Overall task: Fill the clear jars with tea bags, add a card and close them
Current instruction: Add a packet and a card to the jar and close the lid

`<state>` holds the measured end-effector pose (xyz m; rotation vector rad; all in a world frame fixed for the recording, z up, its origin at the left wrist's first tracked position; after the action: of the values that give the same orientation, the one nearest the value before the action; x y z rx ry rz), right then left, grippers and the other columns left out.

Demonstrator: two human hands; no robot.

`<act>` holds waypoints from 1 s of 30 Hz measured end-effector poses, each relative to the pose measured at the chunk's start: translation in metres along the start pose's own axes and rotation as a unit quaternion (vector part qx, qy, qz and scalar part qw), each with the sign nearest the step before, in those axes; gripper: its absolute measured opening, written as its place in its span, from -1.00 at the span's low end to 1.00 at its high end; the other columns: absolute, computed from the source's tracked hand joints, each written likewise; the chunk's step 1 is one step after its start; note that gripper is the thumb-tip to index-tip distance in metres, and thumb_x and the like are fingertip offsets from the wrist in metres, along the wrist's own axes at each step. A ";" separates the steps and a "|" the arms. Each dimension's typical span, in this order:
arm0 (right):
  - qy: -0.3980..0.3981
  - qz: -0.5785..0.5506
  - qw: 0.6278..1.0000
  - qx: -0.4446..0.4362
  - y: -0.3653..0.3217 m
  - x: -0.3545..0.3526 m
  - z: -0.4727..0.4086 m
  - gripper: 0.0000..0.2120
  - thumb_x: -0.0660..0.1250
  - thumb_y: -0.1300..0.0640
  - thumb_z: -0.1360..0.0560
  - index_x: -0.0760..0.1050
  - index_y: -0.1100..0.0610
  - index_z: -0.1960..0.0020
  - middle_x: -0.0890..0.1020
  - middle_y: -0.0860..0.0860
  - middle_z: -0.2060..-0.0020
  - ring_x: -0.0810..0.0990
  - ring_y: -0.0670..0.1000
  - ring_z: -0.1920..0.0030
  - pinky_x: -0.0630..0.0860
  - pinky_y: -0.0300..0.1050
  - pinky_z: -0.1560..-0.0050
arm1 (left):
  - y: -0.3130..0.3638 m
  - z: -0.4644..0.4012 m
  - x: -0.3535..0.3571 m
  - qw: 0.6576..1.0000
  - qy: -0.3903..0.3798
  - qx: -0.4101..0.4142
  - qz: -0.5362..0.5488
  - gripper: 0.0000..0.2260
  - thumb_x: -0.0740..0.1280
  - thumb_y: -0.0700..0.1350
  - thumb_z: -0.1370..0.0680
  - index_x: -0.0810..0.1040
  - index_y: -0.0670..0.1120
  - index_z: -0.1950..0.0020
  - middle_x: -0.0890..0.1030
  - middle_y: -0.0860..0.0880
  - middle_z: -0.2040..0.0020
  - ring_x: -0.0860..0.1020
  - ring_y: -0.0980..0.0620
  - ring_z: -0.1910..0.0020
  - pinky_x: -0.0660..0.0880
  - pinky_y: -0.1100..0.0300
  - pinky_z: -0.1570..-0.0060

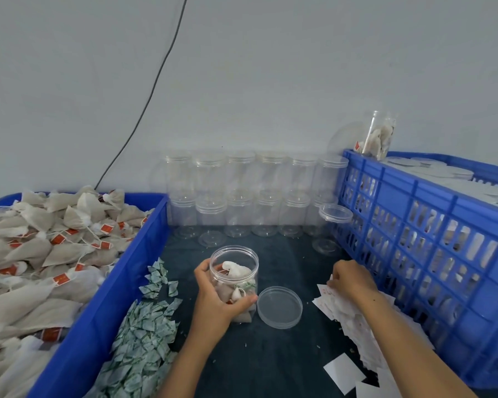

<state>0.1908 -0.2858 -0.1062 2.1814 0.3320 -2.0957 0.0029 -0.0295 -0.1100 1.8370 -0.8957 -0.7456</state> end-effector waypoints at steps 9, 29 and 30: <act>0.150 -0.270 0.951 -0.027 -0.008 -0.042 0.011 -0.86 0.29 0.30 -0.53 0.56 0.20 0.19 0.59 0.09 0.12 0.56 0.07 0.13 0.50 -0.06 0.11 | -0.012 0.002 0.001 1.000 -0.002 -0.027 0.007 -0.17 0.65 -0.18 -0.22 0.21 0.10 -0.30 0.44 0.21 -0.19 0.49 0.30 -0.12 0.40 0.46 0.00; 0.043 -0.059 0.910 -0.408 -0.224 -0.089 0.095 -0.93 0.36 0.13 -0.50 0.63 0.03 0.09 0.53 -0.12 0.23 0.41 -0.19 0.20 0.34 -0.22 0.11 | -0.009 0.006 0.001 0.999 0.002 -0.040 -0.010 -0.13 0.56 0.16 -0.11 0.20 0.14 -0.31 0.51 0.14 -0.19 0.55 0.24 -0.09 0.54 0.16 -0.08; 0.014 -0.055 0.914 -0.403 -0.225 -0.086 0.093 -0.92 0.37 0.14 -0.49 0.65 0.03 0.08 0.59 -0.12 0.19 0.47 -0.19 0.16 0.38 -0.21 0.08 | -0.009 0.007 0.002 0.999 -0.001 -0.041 -0.011 -0.13 0.58 0.12 -0.13 0.20 0.14 -0.32 0.51 0.14 -0.19 0.55 0.23 -0.10 0.54 0.15 -0.09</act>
<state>0.0475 -0.0951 -0.0071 1.6979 1.1091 -1.5376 0.0010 -0.0312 -0.1211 1.7767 -0.8358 -0.7876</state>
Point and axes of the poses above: each hand's wrist, its own z-axis away from the middle knuckle, its own x-axis out of the palm, y = z × x, the point moved 9 cm from there along -z, towards the middle knuckle
